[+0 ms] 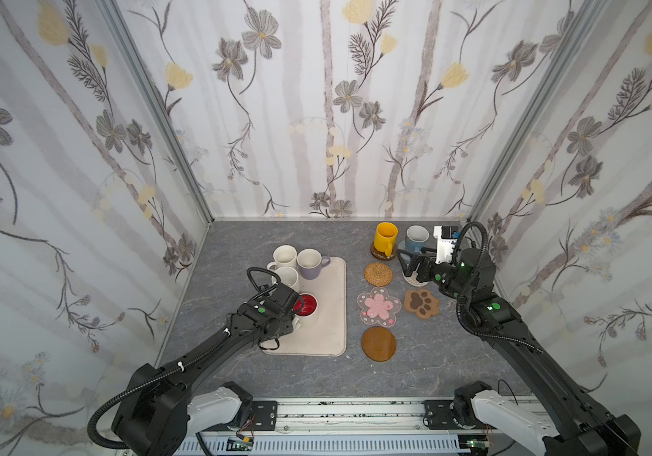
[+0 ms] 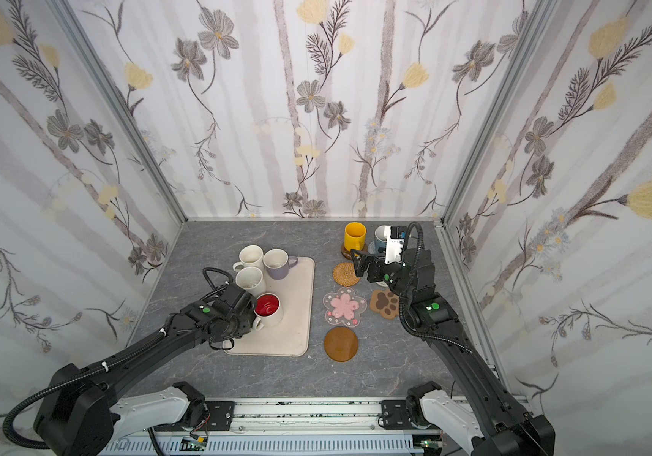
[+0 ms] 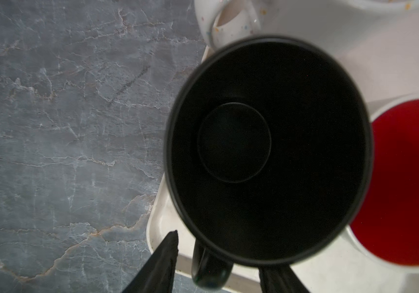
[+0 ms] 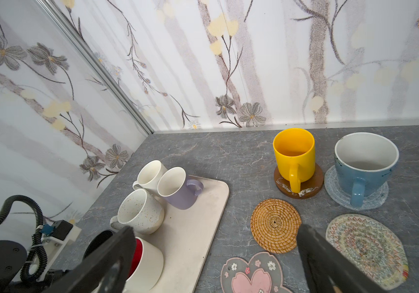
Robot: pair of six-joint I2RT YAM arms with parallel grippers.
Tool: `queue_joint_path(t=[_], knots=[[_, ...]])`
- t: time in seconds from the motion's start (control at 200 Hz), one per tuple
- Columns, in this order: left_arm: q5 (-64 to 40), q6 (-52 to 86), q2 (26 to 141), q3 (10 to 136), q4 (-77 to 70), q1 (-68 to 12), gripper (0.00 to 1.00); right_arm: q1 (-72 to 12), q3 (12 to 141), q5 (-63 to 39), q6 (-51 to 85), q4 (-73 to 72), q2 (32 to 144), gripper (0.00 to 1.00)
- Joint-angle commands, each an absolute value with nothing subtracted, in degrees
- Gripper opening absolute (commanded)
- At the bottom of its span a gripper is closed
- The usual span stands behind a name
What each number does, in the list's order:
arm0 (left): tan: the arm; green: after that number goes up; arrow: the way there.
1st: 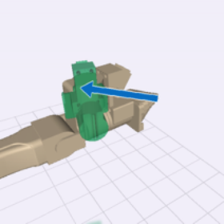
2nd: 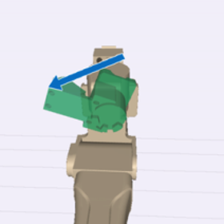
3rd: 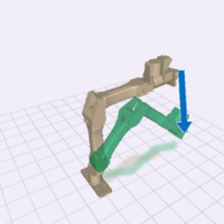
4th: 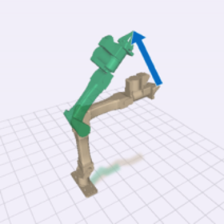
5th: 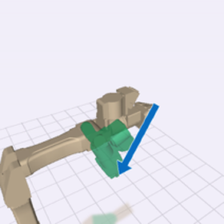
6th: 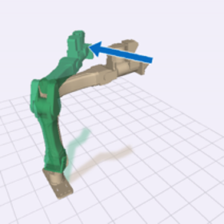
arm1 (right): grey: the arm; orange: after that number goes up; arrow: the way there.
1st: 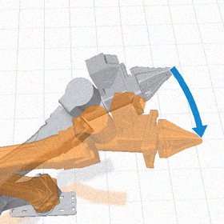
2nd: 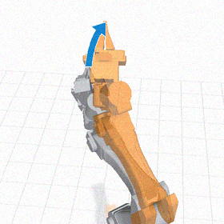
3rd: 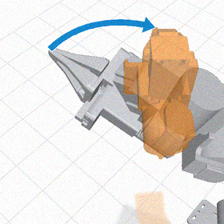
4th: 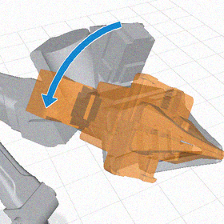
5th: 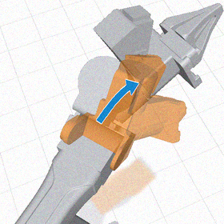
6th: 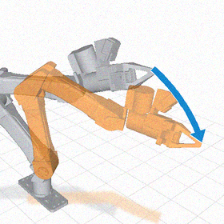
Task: Place cups on coasters
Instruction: Pick up the cup from the tray.
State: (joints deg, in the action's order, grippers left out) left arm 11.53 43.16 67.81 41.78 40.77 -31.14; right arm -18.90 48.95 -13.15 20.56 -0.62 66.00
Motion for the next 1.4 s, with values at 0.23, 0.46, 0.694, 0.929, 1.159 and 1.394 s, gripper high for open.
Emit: queue_joint_path(t=[0.23, 0.46, 0.694, 0.929, 1.159, 1.394], knots=[[6.2, 38.5, 70.8, 41.2, 35.7, -26.6, 0.49, -19.7, 47.8, -14.7, 21.7, -5.3, 65.0, 1.0], [4.6, 37.4, 71.9, 41.1, 34.7, -25.7, 0.4, -19.8, 47.4, -14.3, 22.0, -6.1, 64.8, 1.0], [3.7, 37.3, 71.9, 41.0, 34.6, -25.6, 0.29, -19.8, 47.3, -14.1, 22.2, -6.5, 64.7, 1.0], [3.3, 37.4, 71.7, 41.0, 34.7, -25.7, 0.17, -19.7, 47.1, -14.0, 22.4, -6.6, 64.6, 1.0], [2.5, 37.4, 71.4, 41.0, 34.7, -25.6, 0.07, -19.7, 47.0, -13.5, 22.2, -6.5, 64.5, 1.0], [2.8, 37.2, 70.4, 41.8, 35.8, -25.6, 0.0, -19.8, 46.9, -12.9, 22.0, -6.6, 65.3, 1.0]])
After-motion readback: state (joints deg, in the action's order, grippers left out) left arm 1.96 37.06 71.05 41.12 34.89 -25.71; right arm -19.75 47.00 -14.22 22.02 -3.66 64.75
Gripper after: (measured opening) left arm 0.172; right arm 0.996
